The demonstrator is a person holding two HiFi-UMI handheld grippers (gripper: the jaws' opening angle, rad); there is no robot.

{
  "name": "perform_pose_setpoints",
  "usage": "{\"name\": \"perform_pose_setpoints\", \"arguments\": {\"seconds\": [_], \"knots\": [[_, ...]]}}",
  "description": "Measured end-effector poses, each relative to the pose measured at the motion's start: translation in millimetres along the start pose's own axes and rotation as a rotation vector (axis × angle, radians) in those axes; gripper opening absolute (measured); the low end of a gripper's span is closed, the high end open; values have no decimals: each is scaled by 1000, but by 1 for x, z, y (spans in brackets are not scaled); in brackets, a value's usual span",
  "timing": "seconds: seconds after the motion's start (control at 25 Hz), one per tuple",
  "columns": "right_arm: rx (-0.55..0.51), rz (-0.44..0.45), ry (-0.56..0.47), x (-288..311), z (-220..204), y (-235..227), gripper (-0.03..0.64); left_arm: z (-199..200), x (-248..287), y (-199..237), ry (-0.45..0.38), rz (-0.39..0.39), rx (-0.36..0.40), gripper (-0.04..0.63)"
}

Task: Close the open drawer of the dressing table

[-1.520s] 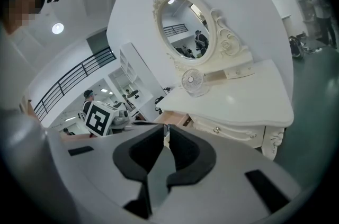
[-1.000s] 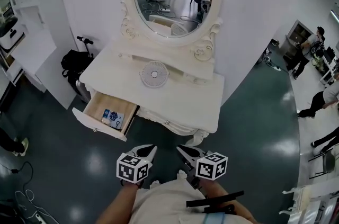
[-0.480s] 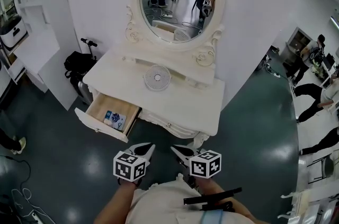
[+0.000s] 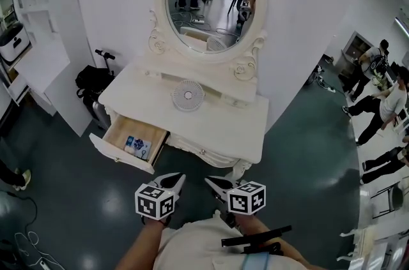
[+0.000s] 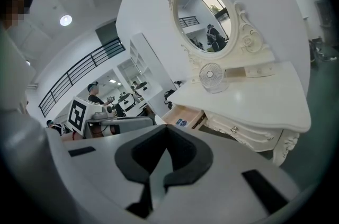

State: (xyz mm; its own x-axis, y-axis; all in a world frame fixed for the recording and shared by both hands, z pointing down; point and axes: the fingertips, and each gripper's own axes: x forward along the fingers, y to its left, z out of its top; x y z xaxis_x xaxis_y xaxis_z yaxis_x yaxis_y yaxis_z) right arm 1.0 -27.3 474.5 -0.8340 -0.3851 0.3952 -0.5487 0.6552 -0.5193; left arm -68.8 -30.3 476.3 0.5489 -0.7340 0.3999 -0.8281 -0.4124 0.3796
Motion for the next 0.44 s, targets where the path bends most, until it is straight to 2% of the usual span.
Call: {"name": "perform_pose_setpoints", "arguments": {"seconds": [0.44], "knots": [[5,3,-3,-1,-4,6,15,-2,-7,-2,-3,3,-7,9]]}}
